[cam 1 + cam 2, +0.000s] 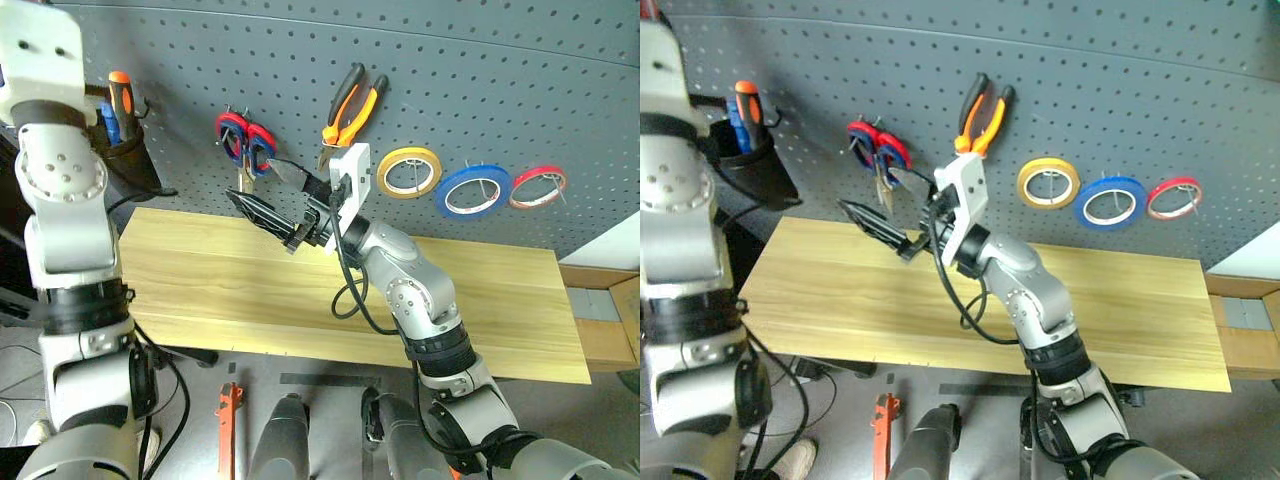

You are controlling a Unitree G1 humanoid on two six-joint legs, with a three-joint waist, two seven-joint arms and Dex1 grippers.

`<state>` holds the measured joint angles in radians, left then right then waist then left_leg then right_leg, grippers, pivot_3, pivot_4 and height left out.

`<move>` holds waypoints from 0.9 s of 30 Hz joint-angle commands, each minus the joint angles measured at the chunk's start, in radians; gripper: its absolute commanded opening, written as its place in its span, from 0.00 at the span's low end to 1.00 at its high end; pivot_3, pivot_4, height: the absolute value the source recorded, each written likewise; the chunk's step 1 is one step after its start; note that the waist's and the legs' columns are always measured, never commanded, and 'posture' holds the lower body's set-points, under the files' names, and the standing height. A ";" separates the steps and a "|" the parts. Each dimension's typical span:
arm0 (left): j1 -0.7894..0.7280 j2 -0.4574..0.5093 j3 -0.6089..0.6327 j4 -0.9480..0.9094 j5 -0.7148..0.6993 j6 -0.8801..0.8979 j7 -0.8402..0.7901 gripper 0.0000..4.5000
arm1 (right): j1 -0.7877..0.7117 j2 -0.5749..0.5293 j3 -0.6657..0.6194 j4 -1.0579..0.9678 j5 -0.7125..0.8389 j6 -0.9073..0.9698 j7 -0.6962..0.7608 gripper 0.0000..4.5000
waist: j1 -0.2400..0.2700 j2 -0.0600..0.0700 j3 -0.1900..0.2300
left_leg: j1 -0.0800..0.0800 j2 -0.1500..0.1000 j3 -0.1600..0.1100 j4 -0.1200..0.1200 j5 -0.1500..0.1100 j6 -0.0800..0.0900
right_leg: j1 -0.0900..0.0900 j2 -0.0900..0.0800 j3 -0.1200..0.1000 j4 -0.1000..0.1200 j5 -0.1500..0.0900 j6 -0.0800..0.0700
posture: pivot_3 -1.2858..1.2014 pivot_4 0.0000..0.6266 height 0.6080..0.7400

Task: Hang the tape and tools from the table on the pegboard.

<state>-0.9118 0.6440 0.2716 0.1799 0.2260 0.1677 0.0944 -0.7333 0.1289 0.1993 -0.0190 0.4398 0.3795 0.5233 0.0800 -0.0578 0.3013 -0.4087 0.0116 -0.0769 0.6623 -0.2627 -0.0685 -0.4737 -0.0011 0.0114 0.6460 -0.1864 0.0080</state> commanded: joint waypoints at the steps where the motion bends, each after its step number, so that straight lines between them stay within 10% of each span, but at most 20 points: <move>1: -0.096 -0.004 0.004 0.113 -0.026 -0.098 0.045 0.18 | -0.033 0.039 0.004 -0.024 -0.012 -0.035 -0.016 1.00 | -0.002 -0.001 -0.001 | 0.000 0.000 0.000 0.000 0.000 0.000 | 0.000 0.000 0.000 0.000 0.000 0.000 | 0.61 0.30 1.00; 26: 0.068 -0.121 0.061 -0.025 -0.140 0.105 0.100 0.18 | -0.004 0.022 0.014 -0.032 -0.031 -0.020 -0.047 1.00 | -0.004 -0.005 -0.011 | 0.000 0.000 0.001 0.003 0.001 0.001 | -0.001 -0.001 0.000 0.005 0.001 -0.001 | 0.61 0.31 1.00; 27: 0.069 -0.121 0.062 -0.028 -0.141 0.113 0.102 0.35 | -0.003 0.022 0.015 -0.032 -0.031 -0.021 -0.048 1.00 | -0.004 -0.004 -0.011 | 0.000 0.000 0.000 0.003 0.001 0.001 | -0.001 -0.001 0.000 0.005 0.001 -0.001 | 0.61 0.31 1.00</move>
<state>-0.8367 0.5161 0.3210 0.2061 0.0851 0.2757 0.1855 -0.7334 0.1276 0.2162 -0.0174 0.4067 0.3760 0.4765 0.0758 -0.0623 0.2899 -0.4083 0.0116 -0.0764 0.6650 -0.2620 -0.0676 -0.4743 -0.0016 0.0119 0.6512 -0.1857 0.0070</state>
